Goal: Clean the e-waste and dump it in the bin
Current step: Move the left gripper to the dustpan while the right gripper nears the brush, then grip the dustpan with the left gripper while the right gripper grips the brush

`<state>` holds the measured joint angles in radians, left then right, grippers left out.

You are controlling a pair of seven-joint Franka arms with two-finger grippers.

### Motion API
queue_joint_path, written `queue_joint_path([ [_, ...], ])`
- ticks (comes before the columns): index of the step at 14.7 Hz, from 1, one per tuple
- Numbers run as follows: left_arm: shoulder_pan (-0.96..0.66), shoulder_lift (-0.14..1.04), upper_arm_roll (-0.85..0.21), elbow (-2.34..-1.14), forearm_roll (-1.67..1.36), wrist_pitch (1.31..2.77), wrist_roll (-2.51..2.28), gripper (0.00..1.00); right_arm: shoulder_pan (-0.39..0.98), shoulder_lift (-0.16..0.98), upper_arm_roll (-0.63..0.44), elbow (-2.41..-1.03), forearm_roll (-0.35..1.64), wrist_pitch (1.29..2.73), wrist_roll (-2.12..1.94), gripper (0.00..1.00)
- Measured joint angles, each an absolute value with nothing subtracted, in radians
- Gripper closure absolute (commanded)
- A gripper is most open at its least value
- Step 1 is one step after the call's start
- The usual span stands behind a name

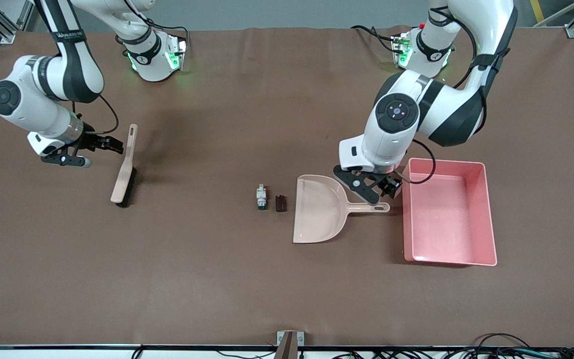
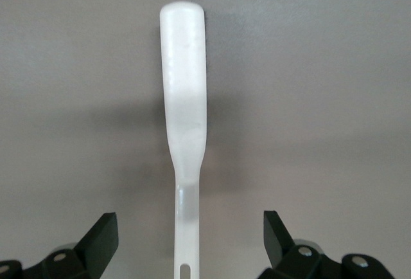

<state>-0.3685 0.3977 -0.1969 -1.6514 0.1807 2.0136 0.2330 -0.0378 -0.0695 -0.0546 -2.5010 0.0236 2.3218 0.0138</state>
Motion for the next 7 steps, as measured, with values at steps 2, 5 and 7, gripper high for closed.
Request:
queue_joint_path([
  [2, -0.368, 0.432, -0.197, -1.651, 0.203, 2.05, 0.356, 0.01, -0.025, -0.055, -0.054, -2.529, 0.028, 2.36, 0.014, 0.0],
  [5, -0.366, 0.491, -0.197, -1.65, 0.218, 2.116, 0.534, 0.02, -0.007, 0.003, -0.052, -2.543, 0.034, 2.439, 0.014, 0.0],
  [7, -0.365, 0.527, -0.197, -1.65, 0.237, 2.158, 0.623, 0.04, -0.001, 0.052, -0.051, -2.547, 0.035, 2.486, 0.014, 0.0],
])
